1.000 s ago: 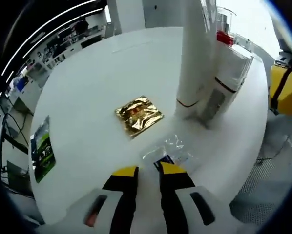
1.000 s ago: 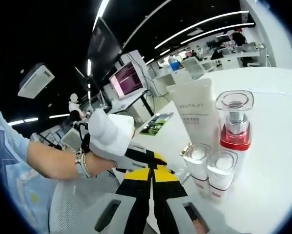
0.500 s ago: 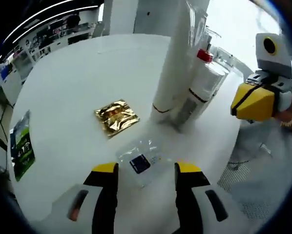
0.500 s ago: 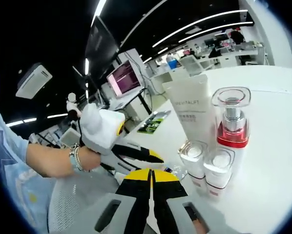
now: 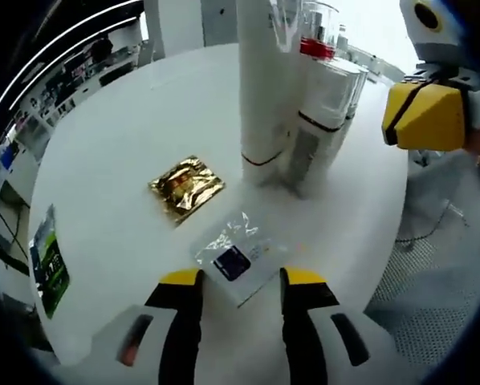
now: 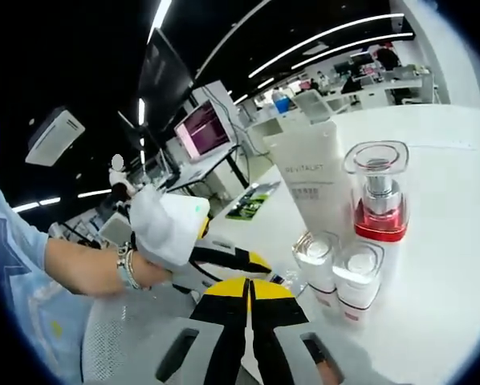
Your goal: Arrange the skincare products in the storage area until every visible bottle or jar stands upright without overlapping.
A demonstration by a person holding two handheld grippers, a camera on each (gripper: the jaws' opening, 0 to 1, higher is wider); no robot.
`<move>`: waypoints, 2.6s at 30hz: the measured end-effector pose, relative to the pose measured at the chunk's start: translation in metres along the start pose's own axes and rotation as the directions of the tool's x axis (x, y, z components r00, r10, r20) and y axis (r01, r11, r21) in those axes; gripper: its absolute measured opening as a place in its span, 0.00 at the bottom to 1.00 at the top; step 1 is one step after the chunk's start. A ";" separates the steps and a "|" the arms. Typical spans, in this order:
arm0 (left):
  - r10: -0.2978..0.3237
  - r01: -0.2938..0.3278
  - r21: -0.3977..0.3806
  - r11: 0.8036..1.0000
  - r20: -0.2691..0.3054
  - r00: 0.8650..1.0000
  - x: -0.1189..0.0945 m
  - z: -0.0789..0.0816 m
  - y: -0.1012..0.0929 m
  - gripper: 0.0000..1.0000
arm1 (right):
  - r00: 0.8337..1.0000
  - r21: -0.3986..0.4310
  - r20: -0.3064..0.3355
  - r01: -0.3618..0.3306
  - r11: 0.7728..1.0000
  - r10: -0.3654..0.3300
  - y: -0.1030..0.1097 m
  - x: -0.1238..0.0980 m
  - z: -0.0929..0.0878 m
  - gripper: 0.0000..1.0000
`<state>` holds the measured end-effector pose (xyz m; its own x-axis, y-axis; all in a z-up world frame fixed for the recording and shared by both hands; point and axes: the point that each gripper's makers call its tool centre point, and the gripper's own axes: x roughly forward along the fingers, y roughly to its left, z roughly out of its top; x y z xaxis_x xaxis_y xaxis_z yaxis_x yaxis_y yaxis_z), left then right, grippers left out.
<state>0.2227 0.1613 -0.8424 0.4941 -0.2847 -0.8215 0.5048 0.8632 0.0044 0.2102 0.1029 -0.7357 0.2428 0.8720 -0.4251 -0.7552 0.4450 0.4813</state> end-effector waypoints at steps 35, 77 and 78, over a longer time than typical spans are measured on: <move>0.068 -0.041 -0.181 0.983 0.146 0.987 -0.024 0.030 0.028 0.37 | 1.000 0.011 -0.031 0.002 1.000 -0.002 -0.001 0.003 -0.007 0.00; 0.381 -0.138 -0.631 0.764 0.268 0.885 -0.117 -0.057 0.271 0.38 | 1.000 -0.426 0.011 0.012 0.905 -0.008 0.082 0.156 0.107 0.03; 0.375 -0.131 -0.635 0.761 0.266 0.888 -0.114 -0.057 0.275 0.37 | 1.000 -0.426 0.009 0.022 0.904 -0.021 0.079 0.164 0.110 0.03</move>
<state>0.2644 0.4552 -0.7798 0.8163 -0.0403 -0.5762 -0.1301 0.9591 -0.2514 0.2572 0.3040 -0.6829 0.2635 0.8643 -0.4284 -0.9371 0.3348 0.0991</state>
